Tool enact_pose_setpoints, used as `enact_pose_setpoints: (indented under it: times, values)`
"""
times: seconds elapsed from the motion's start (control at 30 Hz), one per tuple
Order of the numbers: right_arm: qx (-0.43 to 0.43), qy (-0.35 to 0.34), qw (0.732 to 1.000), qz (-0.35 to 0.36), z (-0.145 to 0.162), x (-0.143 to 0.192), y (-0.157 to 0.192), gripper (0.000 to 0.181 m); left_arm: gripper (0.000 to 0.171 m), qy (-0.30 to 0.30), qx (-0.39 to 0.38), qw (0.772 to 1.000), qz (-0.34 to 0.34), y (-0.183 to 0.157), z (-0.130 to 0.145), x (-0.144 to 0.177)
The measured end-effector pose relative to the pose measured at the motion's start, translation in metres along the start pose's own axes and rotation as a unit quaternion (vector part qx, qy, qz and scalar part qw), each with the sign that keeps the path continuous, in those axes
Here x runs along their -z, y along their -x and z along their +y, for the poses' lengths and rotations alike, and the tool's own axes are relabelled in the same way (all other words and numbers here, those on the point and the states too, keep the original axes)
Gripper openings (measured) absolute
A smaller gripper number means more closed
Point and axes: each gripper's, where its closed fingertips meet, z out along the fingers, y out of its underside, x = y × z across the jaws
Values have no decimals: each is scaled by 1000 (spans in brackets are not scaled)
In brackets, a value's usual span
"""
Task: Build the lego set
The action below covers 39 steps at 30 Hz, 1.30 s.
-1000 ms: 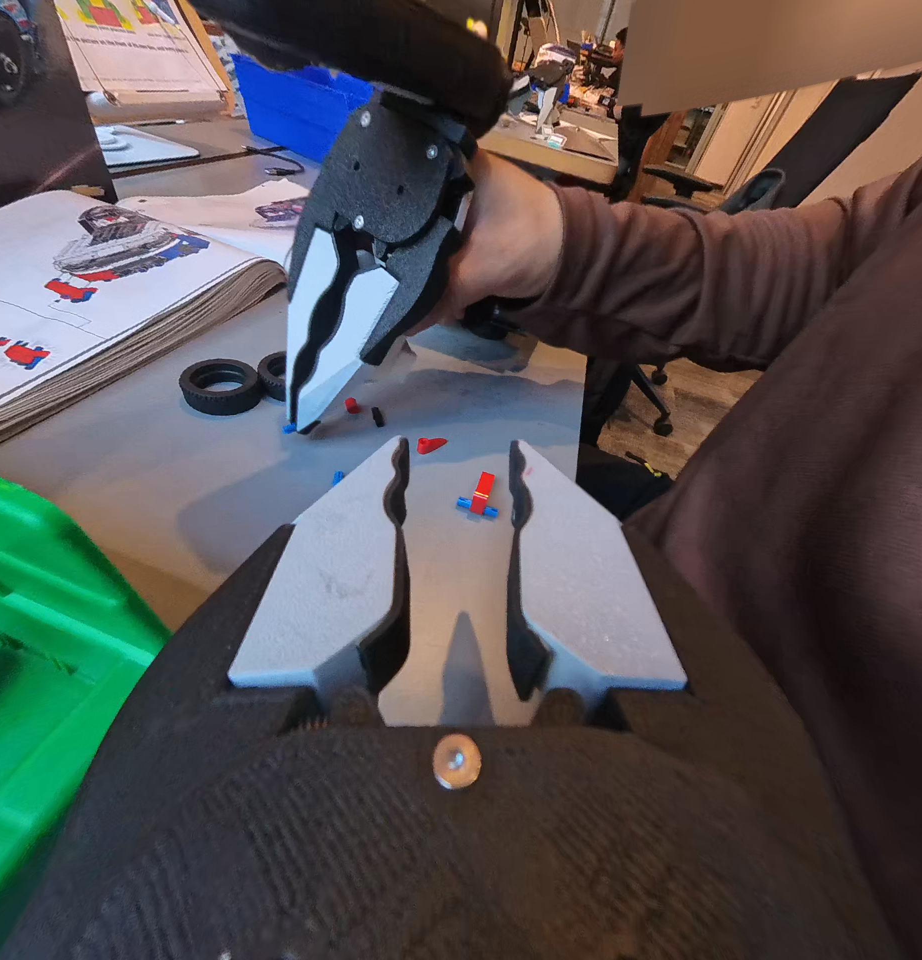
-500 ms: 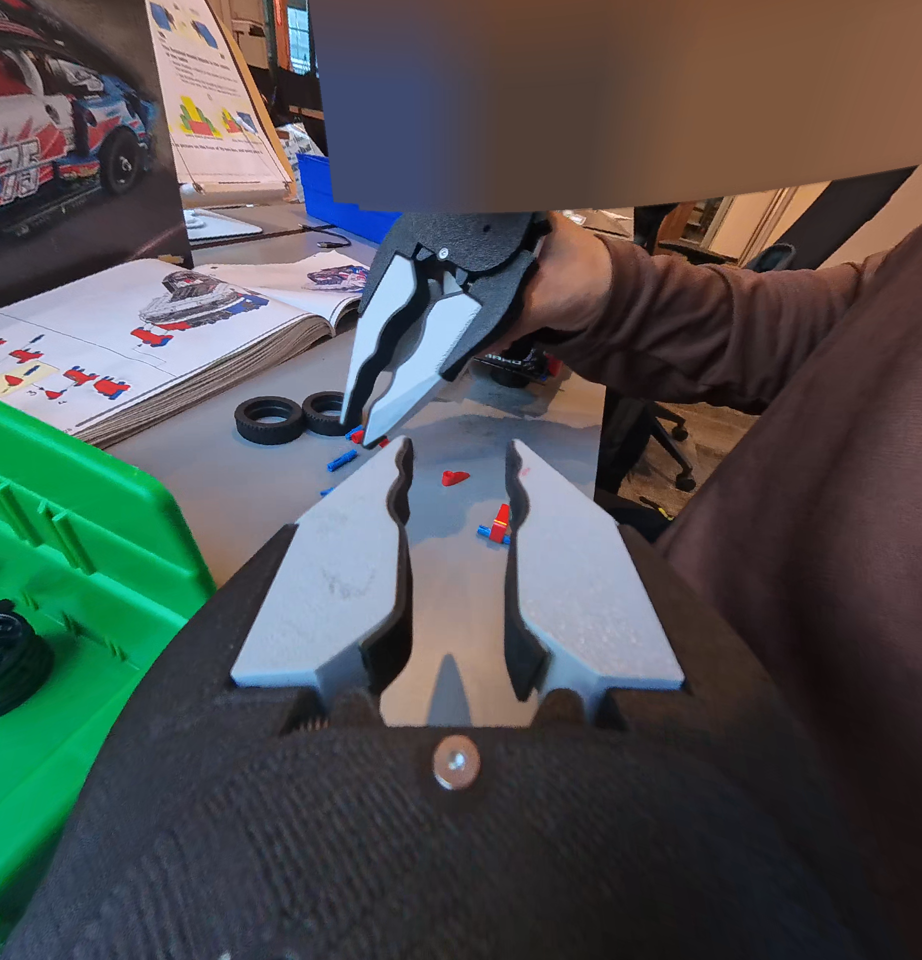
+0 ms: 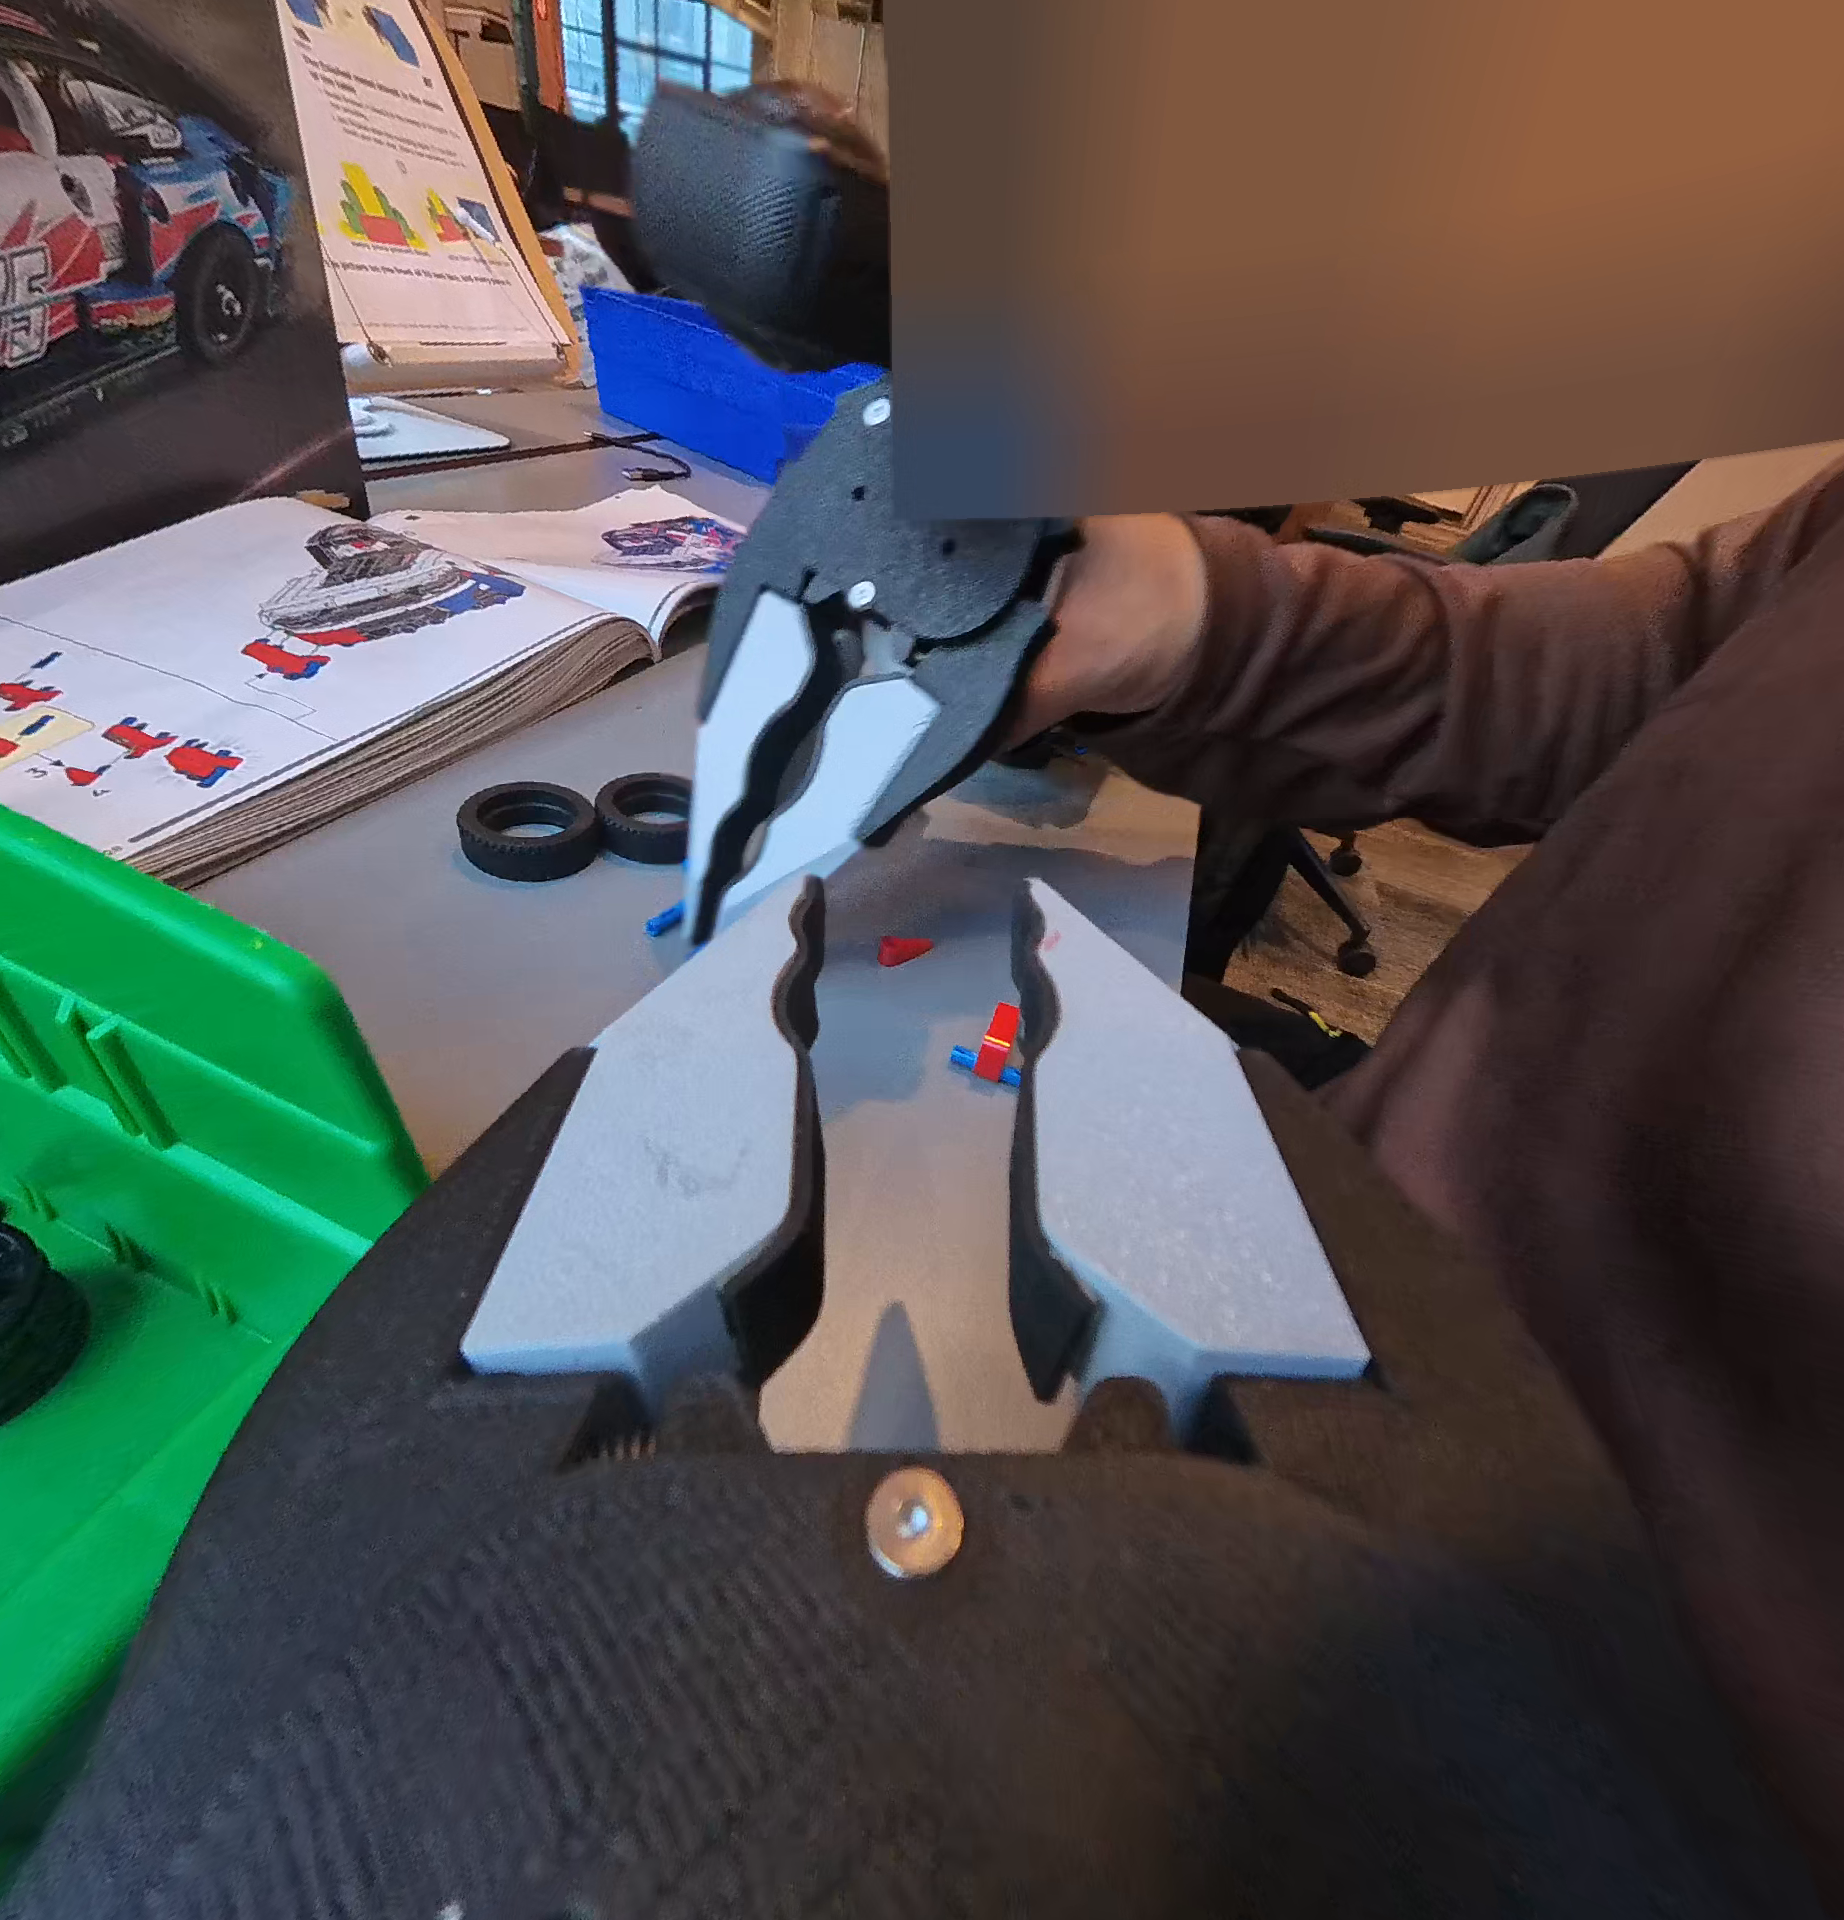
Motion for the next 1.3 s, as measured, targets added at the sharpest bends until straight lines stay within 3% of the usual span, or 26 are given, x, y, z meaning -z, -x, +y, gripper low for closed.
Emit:
enact_pose_setpoints:
  times: [0.2,0.4,0.67,0.87,1.17,1.3]
  values:
    - [-81,9,996,19,49,44,18,4,35,11,-4,1000,7,-3,3,-3]
    - [-143,2,989,24,82,39,33,4,39,110,9,993,51,-11,29,-22]
    - [-148,-36,988,30,82,33,35,4,34,200,-38,978,37,-15,55,-41]
    - [-148,-53,987,34,81,35,34,8,30,233,-70,970,29,-19,65,-51]
    - [-159,-66,984,40,82,39,33,12,1,268,-103,958,27,-22,77,-53]
    - [-164,-84,981,52,80,46,32,12,0,267,-117,956,17,-21,77,-53]
